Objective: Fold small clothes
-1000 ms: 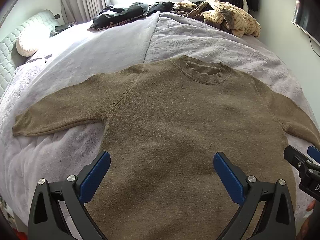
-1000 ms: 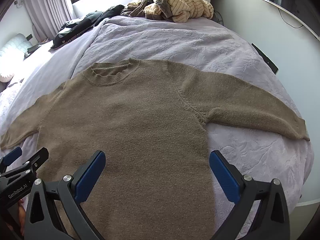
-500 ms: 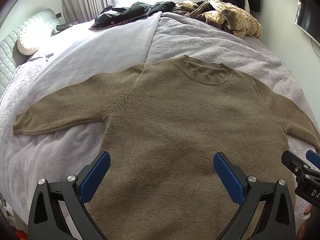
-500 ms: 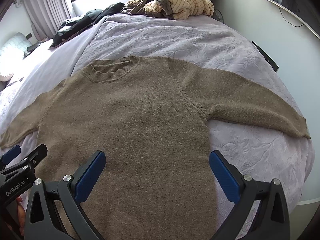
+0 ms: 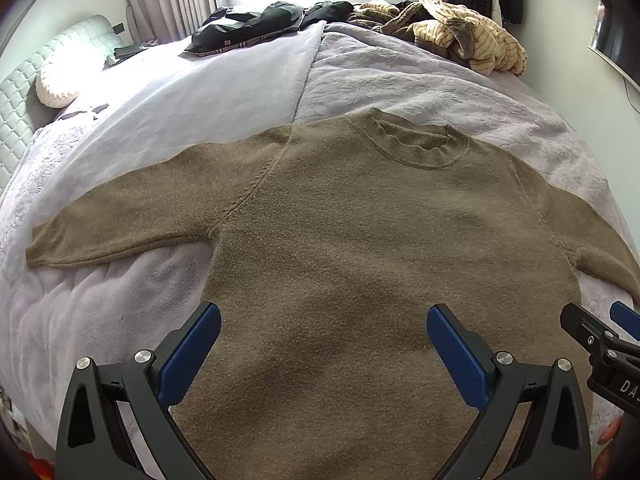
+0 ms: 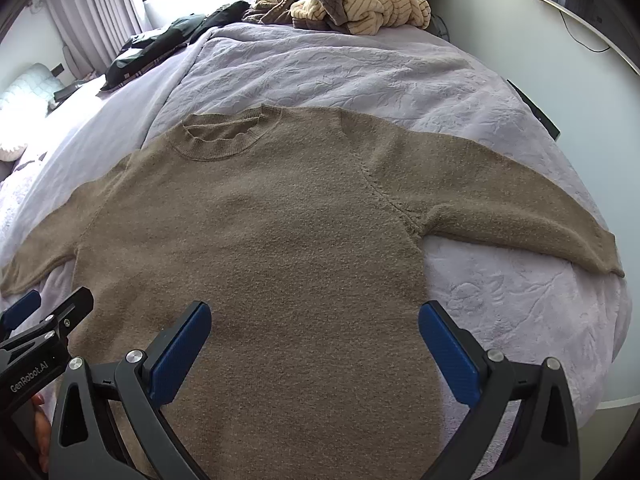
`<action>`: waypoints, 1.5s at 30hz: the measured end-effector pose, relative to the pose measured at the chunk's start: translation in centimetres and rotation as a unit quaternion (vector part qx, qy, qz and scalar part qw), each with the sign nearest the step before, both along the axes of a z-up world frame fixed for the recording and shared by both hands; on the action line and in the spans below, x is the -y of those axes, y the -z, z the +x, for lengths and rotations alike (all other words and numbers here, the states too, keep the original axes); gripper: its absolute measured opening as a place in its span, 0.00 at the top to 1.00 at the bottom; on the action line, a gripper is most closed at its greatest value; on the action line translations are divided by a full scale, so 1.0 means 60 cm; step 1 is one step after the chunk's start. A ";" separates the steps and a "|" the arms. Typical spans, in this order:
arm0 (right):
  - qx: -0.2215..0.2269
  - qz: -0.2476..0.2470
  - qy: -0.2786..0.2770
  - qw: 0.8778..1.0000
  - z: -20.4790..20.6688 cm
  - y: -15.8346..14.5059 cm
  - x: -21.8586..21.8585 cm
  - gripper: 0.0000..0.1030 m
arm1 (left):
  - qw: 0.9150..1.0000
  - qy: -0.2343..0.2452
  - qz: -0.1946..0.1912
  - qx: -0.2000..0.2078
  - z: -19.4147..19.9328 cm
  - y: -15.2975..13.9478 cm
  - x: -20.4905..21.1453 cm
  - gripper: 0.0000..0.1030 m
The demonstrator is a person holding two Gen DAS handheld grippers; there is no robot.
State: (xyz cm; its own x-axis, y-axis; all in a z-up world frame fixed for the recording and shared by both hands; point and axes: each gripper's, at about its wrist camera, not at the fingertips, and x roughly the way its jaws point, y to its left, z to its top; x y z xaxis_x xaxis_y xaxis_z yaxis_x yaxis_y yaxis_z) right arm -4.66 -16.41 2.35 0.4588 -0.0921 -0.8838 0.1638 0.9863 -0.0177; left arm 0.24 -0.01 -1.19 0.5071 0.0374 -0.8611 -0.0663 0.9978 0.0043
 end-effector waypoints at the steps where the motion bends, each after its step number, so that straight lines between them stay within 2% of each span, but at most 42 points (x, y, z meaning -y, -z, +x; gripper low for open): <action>1: 0.000 -0.001 0.000 1.000 0.001 0.000 -0.001 0.00 | 1.000 0.000 -0.001 0.000 0.000 0.000 0.000 0.00; 45: -0.024 -0.001 -0.006 1.000 0.027 0.016 -0.023 0.00 | 0.999 -0.012 -0.032 -0.024 0.023 0.024 -0.040 0.00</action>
